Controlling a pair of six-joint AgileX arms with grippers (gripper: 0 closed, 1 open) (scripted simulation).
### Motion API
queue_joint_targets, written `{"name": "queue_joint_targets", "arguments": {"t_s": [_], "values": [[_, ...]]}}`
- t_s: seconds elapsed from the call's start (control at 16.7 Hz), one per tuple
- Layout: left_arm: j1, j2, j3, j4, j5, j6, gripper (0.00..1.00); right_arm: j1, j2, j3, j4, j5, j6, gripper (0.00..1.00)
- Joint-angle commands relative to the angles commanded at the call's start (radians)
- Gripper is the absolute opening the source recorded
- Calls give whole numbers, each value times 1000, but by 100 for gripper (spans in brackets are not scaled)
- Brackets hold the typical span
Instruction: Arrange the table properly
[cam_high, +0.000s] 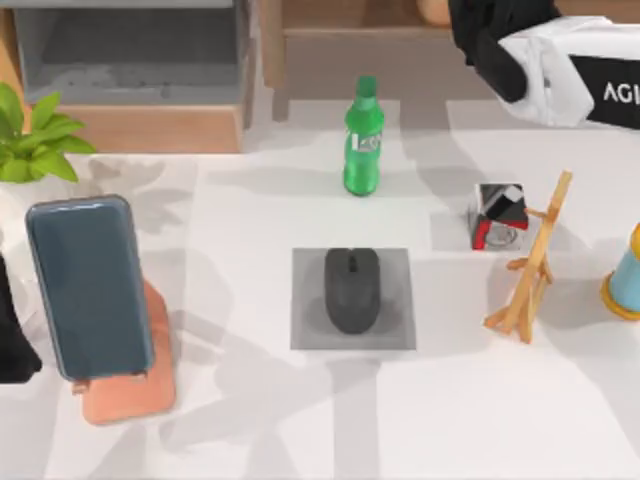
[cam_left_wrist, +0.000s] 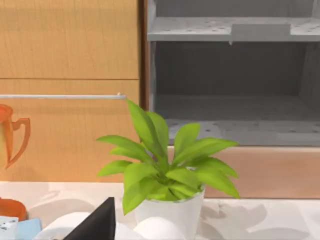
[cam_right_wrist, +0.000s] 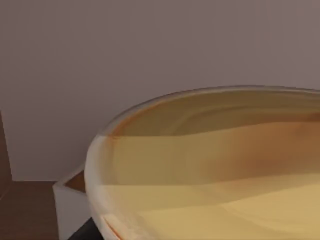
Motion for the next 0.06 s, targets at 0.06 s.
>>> {"name": "queue_joint_targets", "arguments": {"t_s": [0.06], "values": [[0,0,0,0,0,0,100,0,0,0,0,0,0,100]]}}
